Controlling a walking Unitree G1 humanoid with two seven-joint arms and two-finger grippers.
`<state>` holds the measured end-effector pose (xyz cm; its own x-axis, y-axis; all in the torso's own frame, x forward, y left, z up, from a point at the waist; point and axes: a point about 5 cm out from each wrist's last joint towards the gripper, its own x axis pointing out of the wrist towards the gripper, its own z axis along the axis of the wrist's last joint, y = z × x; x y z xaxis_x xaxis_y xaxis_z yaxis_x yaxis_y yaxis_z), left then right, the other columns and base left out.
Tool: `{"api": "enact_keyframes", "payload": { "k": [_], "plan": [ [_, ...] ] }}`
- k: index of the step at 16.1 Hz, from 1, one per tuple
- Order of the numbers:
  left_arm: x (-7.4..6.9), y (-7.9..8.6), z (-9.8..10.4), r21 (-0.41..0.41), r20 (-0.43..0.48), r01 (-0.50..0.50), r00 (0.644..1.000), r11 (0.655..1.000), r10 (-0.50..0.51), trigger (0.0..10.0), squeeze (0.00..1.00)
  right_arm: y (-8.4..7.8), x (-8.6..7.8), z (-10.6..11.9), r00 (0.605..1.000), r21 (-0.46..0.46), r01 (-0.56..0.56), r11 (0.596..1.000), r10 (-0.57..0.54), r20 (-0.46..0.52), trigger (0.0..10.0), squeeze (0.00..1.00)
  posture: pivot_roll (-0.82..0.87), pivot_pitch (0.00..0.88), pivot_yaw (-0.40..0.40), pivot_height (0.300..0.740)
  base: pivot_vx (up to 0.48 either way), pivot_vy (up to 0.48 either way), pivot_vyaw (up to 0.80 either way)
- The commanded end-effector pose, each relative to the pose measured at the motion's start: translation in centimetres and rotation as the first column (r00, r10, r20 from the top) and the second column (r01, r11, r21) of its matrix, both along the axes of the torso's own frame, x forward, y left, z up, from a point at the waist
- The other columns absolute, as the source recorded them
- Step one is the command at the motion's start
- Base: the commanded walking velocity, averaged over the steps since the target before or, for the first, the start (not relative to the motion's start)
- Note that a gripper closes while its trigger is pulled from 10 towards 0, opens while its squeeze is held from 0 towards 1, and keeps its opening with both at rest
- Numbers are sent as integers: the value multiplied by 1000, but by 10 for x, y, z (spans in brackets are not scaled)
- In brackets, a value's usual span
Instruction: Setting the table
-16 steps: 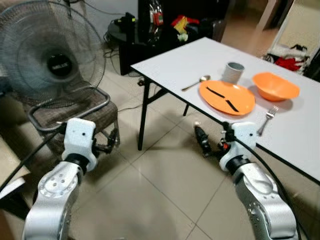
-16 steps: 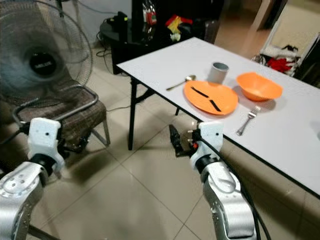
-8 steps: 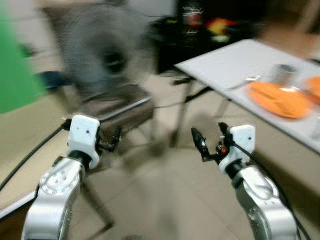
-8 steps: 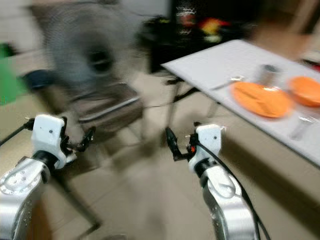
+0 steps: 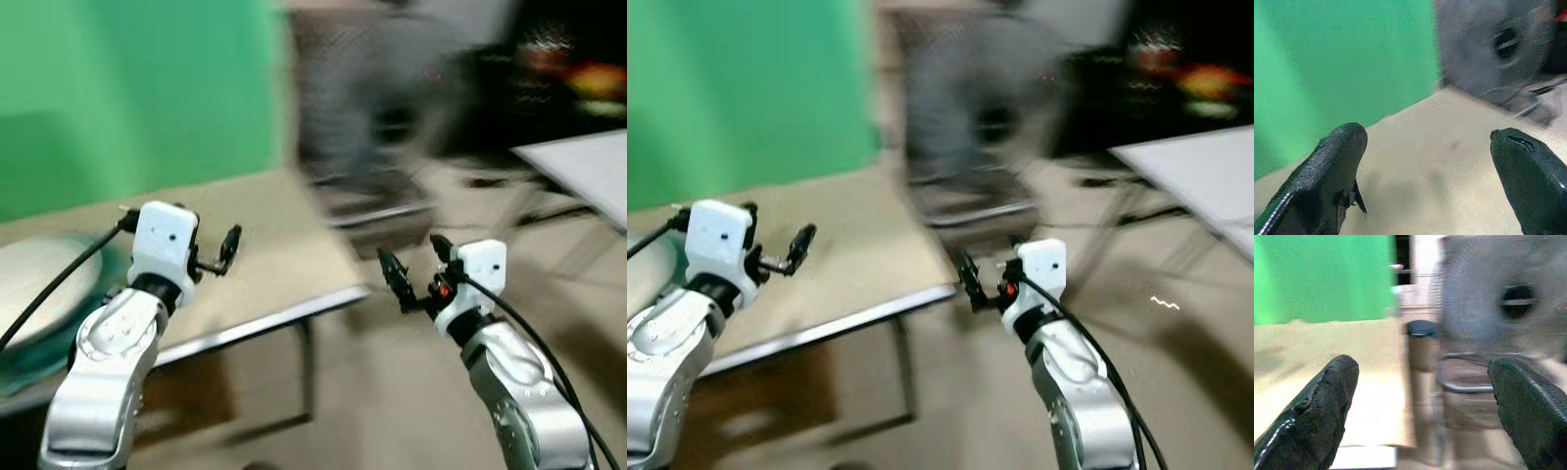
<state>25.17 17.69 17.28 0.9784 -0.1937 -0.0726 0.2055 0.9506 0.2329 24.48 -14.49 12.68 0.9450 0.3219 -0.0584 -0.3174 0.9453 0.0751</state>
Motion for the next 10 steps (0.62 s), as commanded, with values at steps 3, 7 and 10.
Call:
{"api": "enact_keyframes", "payload": {
  "k": [3,7,10],
  "plan": [
    [2,0,6,17,29,-4,1000,1000,3,10000,0,0,3,5,1000,4,-3,1000,3,24,10000,0,83,0,-15,740,0,-480,800],
    [5,1,9,31,40,-12,999,999,11,10000,0,0,7,5,1000,3,-6,1000,6,27,10000,0,88,0,-21,740,0,-480,800],
    [5,9,10,16,38,-40,999,999,39,10000,0,3,6,3,1000,37,-20,999,20,13,10000,0,92,0,-23,740,0,446,0]
  ]
}}
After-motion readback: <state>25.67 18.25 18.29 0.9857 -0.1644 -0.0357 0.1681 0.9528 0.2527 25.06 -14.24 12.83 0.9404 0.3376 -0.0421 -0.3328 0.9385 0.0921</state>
